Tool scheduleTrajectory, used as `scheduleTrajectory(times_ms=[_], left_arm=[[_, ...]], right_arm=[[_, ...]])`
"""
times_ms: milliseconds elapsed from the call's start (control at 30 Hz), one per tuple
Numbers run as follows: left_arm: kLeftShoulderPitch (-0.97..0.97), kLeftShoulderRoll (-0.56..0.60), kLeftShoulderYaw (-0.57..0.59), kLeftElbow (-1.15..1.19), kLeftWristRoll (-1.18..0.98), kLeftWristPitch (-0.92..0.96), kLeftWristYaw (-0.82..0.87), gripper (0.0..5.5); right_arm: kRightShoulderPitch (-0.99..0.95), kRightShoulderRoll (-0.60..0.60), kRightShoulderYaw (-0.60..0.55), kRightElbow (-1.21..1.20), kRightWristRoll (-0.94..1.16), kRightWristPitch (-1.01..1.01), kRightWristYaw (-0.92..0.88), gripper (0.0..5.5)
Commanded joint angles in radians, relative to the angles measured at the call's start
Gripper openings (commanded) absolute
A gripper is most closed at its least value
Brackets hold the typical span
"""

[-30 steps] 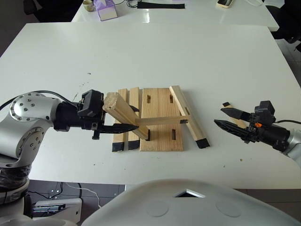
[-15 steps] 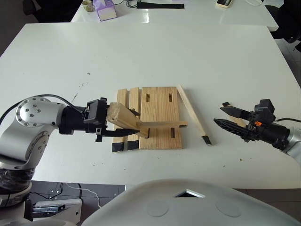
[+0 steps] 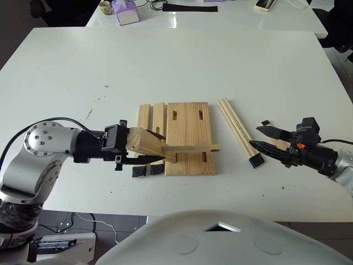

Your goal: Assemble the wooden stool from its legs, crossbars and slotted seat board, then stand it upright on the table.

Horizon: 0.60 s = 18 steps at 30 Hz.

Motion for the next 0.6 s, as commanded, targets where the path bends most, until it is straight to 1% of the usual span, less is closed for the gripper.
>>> scheduleTrajectory(times_ms=[33, 133, 167, 200, 367, 467, 600], left_arm=[[0.005, 0.038, -0.04, 0.053, 0.016, 0.131, 0.016, 2.07], [-0.001, 0.049, -0.044, 0.052, 0.008, 0.167, 0.019, 2.07], [-0.002, 0.05, -0.045, 0.051, 0.007, 0.175, 0.022, 2.42], [-0.002, 0.053, -0.046, 0.051, 0.004, 0.182, 0.022, 2.52], [-0.012, 0.048, -0.042, 0.047, 0.005, 0.221, 0.032, 3.4], [-0.034, 0.043, -0.015, 0.06, -0.017, 0.252, 0.034, 3.4], [-0.031, 0.059, 0.057, 0.086, -0.035, 0.28, 0.041, 3.4]], right_arm=[[0.013, 0.005, 0.007, -0.015, -0.014, -0.002, -0.01, 3.18], [0.021, 0.011, 0.009, -0.014, -0.019, -0.007, -0.012, 3.18], [0.02, 0.013, 0.01, -0.014, -0.02, -0.007, -0.014, 3.18], [0.02, 0.014, 0.011, -0.015, -0.02, -0.007, -0.017, 3.18], [0.031, 0.02, 0.014, -0.019, -0.024, -0.013, -0.022, 3.18], [0.039, 0.023, 0.012, -0.025, -0.024, -0.014, -0.027, 3.18], [0.066, 0.034, 0.001, -0.038, -0.028, -0.02, -0.034, 3.18]])
